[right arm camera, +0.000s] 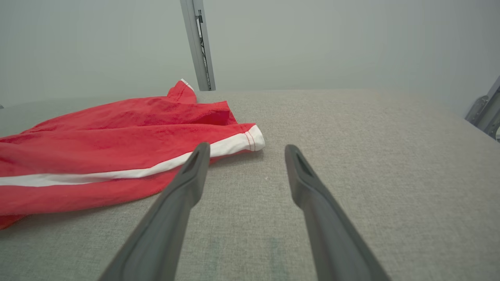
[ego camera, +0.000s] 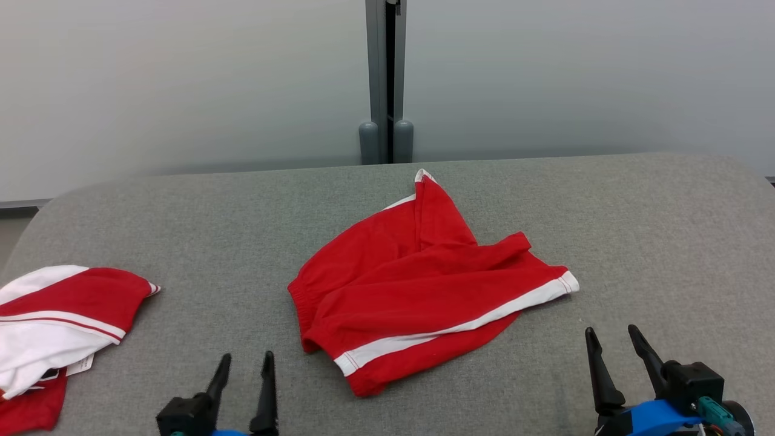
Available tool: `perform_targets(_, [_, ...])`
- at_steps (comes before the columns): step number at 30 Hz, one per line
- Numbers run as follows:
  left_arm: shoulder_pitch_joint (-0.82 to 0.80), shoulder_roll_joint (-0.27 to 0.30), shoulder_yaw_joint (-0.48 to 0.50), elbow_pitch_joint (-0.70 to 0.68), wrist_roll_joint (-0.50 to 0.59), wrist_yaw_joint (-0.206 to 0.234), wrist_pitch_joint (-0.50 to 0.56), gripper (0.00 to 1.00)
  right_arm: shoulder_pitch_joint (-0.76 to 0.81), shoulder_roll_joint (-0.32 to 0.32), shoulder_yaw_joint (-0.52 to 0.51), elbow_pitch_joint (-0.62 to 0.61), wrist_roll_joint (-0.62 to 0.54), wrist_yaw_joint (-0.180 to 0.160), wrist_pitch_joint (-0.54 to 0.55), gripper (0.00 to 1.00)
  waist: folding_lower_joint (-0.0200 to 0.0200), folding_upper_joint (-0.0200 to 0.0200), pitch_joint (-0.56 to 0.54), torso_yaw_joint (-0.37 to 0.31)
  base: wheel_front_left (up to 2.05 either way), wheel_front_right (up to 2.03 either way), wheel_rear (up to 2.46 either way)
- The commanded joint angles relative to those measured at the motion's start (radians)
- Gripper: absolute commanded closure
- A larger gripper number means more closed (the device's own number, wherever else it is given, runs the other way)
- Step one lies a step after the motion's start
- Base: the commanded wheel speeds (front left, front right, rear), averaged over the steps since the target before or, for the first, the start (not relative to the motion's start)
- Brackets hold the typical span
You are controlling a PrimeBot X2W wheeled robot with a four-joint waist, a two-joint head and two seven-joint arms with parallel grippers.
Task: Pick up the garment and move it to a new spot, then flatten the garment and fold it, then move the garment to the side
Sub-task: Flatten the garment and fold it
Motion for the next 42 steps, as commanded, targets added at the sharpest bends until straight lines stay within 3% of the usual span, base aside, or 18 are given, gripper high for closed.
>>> perform_targets(1, [-0.008,-0.003,-0.016,0.001,-0.012,-0.007,-0.003,0.00,-0.004,-0.004,0.003,0.003,0.007,0.000,-0.001,0.00,0.0000,0.0000,0.003,-0.004,0.00,0.00,0.00])
perform_targets(3, [-0.020,-0.004,-0.167,-0.013,-0.126,-0.008,-0.003,0.00,-0.010,-0.004,0.009,0.006,0.004,0.000,-0.001,0.00,0.0000,0.0000,0.015,-0.019,0.00,0.00,0.00])
perform_targets(9, [-0.040,0.034,-0.334,-0.009,-0.323,-0.007,-0.003,0.00,-0.025,-0.004,0.014,0.008,0.000,0.000,-0.001,0.00,0.0000,0.0000,0.041,-0.049,0.00,0.00,0.00])
perform_targets(24, [-0.100,0.092,-0.415,-0.003,-0.518,-0.007,-0.003,0.01,-0.047,-0.004,0.020,-0.008,0.009,0.000,-0.001,0.00,0.0000,0.0000,0.090,-0.079,0.00,0.00,0.00])
perform_targets(25, [-0.099,0.093,-0.416,-0.005,-0.519,-0.007,-0.003,0.51,-0.047,-0.004,0.019,-0.009,0.010,0.000,-0.001,0.00,0.0000,0.0000,0.091,-0.079,0.00,0.00,0.00])
perform_targets(27, [-0.096,0.098,-0.422,-0.001,-0.525,-0.007,-0.003,1.00,-0.048,-0.004,0.018,-0.009,0.013,0.000,-0.001,0.00,0.0000,0.0000,0.093,-0.078,0.00,0.00,0.00])
perform_targets(33, [-0.103,0.119,-0.440,0.011,-0.524,-0.007,-0.003,1.00,-0.053,-0.004,0.014,-0.008,0.033,0.000,-0.001,0.00,0.0000,0.0000,0.096,-0.058,0.00,0.00,0.00])
perform_targets(42, [-0.091,0.160,-0.383,0.007,-0.455,-0.007,-0.003,1.00,-0.071,-0.003,0.049,0.051,0.096,0.000,-0.001,0.00,0.0000,0.0000,0.097,0.005,0.00,0.00,0.00])
